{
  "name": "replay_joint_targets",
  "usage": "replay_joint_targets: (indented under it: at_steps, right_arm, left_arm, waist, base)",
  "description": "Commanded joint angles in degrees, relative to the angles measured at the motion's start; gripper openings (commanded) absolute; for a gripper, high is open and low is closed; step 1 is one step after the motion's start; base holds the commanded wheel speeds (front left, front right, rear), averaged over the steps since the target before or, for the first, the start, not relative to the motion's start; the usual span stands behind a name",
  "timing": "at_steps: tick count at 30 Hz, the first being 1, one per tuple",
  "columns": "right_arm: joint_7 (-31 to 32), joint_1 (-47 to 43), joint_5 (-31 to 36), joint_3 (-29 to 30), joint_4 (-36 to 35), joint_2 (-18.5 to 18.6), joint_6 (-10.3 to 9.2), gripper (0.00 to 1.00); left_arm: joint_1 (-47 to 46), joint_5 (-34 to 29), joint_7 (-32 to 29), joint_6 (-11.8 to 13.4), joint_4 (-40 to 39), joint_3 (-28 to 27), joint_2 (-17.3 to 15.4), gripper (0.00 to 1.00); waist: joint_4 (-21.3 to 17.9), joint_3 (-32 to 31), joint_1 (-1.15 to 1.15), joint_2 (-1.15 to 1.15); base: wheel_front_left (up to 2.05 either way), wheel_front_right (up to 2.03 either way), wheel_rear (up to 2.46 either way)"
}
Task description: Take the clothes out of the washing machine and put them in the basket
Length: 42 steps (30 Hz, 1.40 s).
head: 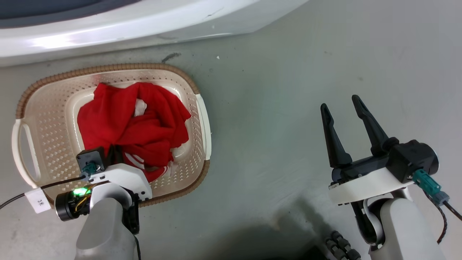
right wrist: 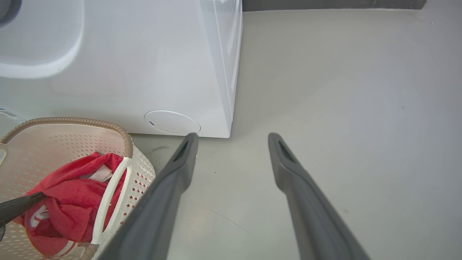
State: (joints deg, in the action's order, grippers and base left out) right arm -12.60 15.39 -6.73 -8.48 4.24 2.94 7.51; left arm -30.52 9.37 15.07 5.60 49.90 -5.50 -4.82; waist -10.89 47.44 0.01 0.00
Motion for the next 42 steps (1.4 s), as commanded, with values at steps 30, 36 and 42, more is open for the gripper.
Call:
replay_joint_targets:
  at_steps: [30, 36, 42]
  right_arm:
    - [2.95, -12.46, 2.58, 4.92, 2.23, -0.1, -0.04, 1.0]
    - [4.39, -16.92, 3.5, 6.21, 0.5, -0.08, -0.05, 1.0]
    - [5.34, -19.68, 3.75, 6.37, -0.58, -0.11, -0.04, 1.0]
  left_arm:
    - [15.11, 1.24, 0.14, -1.85, -16.8, 4.27, 1.98, 1.0]
    - [19.18, -0.87, 0.15, -1.55, -28.02, 9.37, 1.98, 1.0]
    - [23.69, -3.28, 0.15, -0.88, -33.99, 12.06, 1.92, 1.0]
  waist:
    - [6.84, -36.31, -0.01, 0.0]
    - [8.5, -41.88, -0.01, 0.0]
    - [9.22, -46.28, -0.01, 0.0]
  base:
    - [0.0, 0.0, 0.0]
    - [0.0, 0.0, 0.0]
    - [0.0, 0.0, 0.0]
